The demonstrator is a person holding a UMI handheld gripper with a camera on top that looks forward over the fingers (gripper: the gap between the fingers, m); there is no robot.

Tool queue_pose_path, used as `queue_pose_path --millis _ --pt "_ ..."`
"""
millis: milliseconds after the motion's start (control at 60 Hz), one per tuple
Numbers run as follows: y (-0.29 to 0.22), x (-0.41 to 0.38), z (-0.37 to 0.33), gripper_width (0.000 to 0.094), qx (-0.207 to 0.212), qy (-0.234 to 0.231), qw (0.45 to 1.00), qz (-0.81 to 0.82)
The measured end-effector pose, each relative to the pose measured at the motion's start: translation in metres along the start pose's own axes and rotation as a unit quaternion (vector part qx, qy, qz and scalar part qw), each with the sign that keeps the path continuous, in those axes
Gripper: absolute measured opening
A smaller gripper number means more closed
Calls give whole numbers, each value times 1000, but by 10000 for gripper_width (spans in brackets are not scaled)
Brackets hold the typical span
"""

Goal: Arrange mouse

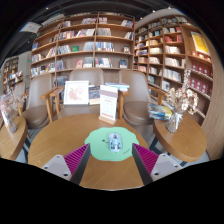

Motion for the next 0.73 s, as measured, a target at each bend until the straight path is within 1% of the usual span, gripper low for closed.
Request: queue_pose_path --millis 133,317,433,567,733 --pt "22 -29 -72 852 -5 -29 999 -14" --pt "61 -51 -138 853 -19 -43 999 -12" --pt "78 -58 -157 852 -26 -52 998 -19" --pt "83 -60 -168 854 -25 -56 998 -24" --pt "78 -53 -175 857 -10 -43 999 -27"
Point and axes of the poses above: the point between the fingertips, and its own axes, seen from behind it with the camera up: x to the right, y down, z forward, the way the camera looks, the point moved 6 cm from there along -z, backward, against the way the camera looks, and after that the axes turned 13 degrees about -y, right-handed, at the moved point
